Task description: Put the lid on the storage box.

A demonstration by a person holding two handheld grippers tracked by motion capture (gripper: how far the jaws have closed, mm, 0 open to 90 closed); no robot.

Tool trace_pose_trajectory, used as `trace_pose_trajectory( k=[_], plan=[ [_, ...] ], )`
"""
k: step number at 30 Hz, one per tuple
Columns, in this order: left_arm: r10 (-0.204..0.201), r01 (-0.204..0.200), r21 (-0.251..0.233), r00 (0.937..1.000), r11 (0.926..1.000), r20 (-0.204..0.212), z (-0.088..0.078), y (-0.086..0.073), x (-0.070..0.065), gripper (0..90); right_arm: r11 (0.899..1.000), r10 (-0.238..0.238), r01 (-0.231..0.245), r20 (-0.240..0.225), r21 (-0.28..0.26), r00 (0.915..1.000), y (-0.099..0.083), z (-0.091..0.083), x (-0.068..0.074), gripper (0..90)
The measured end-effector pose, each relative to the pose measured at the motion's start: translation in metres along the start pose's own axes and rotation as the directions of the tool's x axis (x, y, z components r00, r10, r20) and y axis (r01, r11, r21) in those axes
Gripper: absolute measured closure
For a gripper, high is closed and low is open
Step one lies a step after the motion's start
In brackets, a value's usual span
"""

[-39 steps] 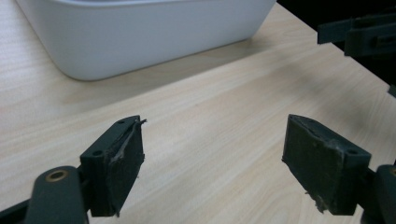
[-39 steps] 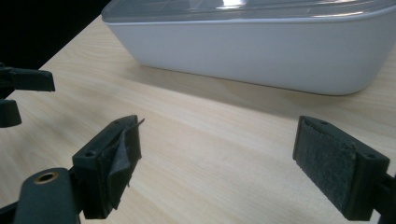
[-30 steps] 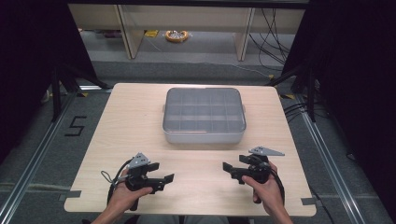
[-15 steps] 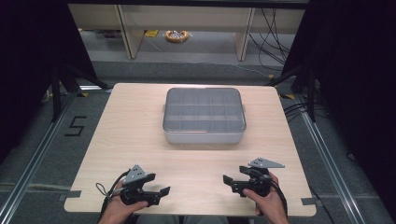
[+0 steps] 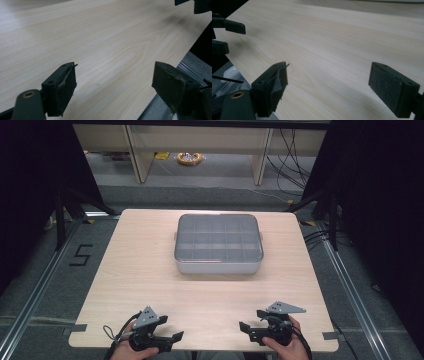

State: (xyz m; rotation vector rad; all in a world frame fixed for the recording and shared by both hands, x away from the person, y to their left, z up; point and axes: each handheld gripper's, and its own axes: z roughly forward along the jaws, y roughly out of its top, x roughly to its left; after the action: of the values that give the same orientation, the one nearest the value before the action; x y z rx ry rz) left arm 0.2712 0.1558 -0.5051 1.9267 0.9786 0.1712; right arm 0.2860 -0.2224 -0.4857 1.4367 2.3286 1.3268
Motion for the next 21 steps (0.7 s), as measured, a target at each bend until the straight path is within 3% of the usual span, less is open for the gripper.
trace_pose_trajectory(
  k=[4, 8, 10, 12, 15, 18, 21],
  plan=[
    [0.008, -0.008, 0.019, 1.0, 0.9998, 0.004, -0.002, -0.001, -0.003, 18.1, 0.999, -0.029, 0.029, -0.002, 0.018, 0.9996, -0.007, 0.001, 0.002, 18.2],
    [0.0, -0.001, 0.016, 0.9998, 0.9999, 0.019, -0.001, -0.001, -0.005, 18.3, 0.998, -0.04, 0.039, 0.023, 0.041, 0.9989, -0.01, 0.0, 0.004, 18.5],
    [-0.016, 0.016, 0.014, 0.9996, 0.9998, 0.021, 0.0, -0.002, -0.006, 18.3, 0.998, -0.055, 0.054, 0.013, 0.031, 0.9984, -0.012, 0.002, 0.004, 18.4],
    [0.009, -0.009, 0.026, 0.9998, 0.9996, 0.018, 0.001, -0.001, -0.004, 18.3, 0.998, -0.056, 0.055, 0.024, 0.043, 0.9981, -0.012, 0.001, 0.005, 18.3],
    [-0.013, 0.013, 0.021, 0.9997, 0.9997, 0.022, 0.002, -0.002, -0.006, 18.4, 0.997, -0.056, 0.055, 0.02, 0.046, 0.9983, -0.013, 0.001, 0.004, 18.2],
    [-0.003, 0.003, 0.022, 0.9997, 0.9997, 0.022, 0.001, -0.001, -0.005, 18.4, 0.998, -0.043, 0.042, 0.019, 0.053, 0.9989, -0.013, 0.001, 0.005, 17.6],
    [-0.003, 0.003, 0.022, 0.9998, 0.9997, 0.019, 0.001, -0.001, -0.004, 18.4, 0.997, -0.062, 0.062, 0.018, 0.044, 0.9979, -0.013, 0.002, 0.004, 17.4]
  ],
)
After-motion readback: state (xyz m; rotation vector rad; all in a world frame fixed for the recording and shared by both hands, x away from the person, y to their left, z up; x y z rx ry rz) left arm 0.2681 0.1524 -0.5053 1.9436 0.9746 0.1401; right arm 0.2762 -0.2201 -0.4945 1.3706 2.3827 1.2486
